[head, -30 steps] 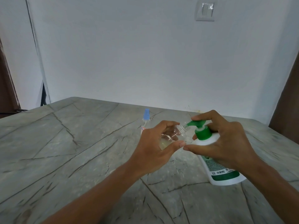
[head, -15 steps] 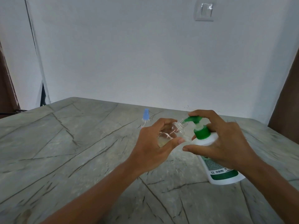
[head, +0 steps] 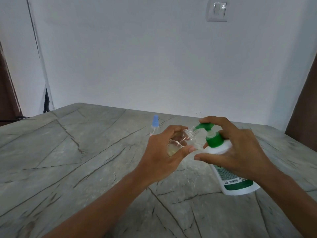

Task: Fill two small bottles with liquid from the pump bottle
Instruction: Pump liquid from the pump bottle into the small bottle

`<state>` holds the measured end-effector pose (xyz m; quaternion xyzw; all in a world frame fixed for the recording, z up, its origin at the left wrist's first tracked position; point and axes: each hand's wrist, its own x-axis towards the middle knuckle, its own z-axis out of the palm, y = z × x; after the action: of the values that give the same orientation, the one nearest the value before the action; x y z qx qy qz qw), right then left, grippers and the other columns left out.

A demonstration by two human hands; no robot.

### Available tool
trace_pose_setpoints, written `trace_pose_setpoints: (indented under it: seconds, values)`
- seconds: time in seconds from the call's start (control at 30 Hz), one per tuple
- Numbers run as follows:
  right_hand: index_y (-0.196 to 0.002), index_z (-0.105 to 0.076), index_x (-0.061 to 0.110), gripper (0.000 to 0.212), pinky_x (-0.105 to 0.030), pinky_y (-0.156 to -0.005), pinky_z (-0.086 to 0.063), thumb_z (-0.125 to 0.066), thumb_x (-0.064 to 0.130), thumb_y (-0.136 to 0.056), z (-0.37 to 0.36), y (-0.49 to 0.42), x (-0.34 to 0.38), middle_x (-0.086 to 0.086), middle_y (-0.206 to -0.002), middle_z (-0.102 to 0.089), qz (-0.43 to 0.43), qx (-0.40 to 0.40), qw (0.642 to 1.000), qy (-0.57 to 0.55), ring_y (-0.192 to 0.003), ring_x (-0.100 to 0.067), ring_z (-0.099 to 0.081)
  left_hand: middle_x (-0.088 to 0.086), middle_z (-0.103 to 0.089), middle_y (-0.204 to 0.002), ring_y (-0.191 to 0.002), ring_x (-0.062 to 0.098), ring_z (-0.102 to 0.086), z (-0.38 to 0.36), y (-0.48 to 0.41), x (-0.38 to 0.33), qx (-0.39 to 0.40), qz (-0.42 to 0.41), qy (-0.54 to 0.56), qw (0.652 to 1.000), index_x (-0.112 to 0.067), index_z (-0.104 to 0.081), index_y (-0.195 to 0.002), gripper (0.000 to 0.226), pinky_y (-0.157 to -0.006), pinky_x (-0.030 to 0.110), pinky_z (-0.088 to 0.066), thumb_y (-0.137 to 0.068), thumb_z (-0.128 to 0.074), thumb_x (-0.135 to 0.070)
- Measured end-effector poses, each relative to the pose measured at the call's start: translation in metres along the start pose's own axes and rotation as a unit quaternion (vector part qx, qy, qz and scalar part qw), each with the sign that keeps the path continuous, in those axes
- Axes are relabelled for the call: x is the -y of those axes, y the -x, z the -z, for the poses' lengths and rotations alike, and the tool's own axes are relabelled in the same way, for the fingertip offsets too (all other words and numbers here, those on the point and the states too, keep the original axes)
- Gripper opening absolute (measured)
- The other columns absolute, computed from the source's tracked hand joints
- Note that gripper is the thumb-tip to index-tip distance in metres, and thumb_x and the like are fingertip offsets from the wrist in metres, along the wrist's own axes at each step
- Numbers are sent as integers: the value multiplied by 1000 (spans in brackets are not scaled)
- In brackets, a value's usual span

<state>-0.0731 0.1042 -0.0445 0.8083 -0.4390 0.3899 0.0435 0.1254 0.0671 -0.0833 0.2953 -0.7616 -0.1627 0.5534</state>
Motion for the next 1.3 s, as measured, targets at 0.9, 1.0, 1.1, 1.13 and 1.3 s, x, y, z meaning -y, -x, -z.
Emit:
trace_pose_setpoints:
  seconds: [0.9,1.0,1.1,1.13,1.3]
  values:
    - [-111,-53,44,66,-3,-58,-47,-85,51,-54,3,3,0,21,-84,-69,8,-13,1000,-27,-72,9,-66,-7,-69,-104,-94,1,-66,-4,6,2,8,-8,2,1000,-10,-59,-119,49,-82,16,-53,-78,-78,-28]
    - [-121,-45,51,73,1,-63,-44,-80,59,-56,2,4,1,24,-83,-68,4,-4,1000,-5,-77,9,-64,-9,-69,-107,-96,-1,-65,-4,4,0,2,0,13,1000,-14,-58,-120,49,-82,14,-52,-78,-76,-32]
    - [-125,-38,55,77,3,-66,-41,-75,64,-58,1,4,2,27,-85,-65,6,3,1000,3,-85,10,-62,-9,-69,-106,-95,-3,-65,-4,4,0,-3,3,9,1000,-16,-57,-121,50,-81,11,-51,-78,-75,-34]
    - [-124,-39,55,76,3,-65,-41,-75,64,-58,1,3,2,26,-84,-66,5,3,1000,1,-85,10,-62,-8,-69,-106,-95,-2,-65,-4,4,0,-4,3,8,1000,-15,-57,-120,50,-81,12,-51,-78,-76,-33]
    - [-117,-48,49,74,-2,-60,-47,-81,59,-52,2,2,0,22,-86,-67,-2,-3,1000,-21,-81,9,-65,-6,-71,-101,-92,2,-67,-4,5,1,-6,0,13,1000,-12,-59,-119,48,-80,17,-54,-79,-77,-31]
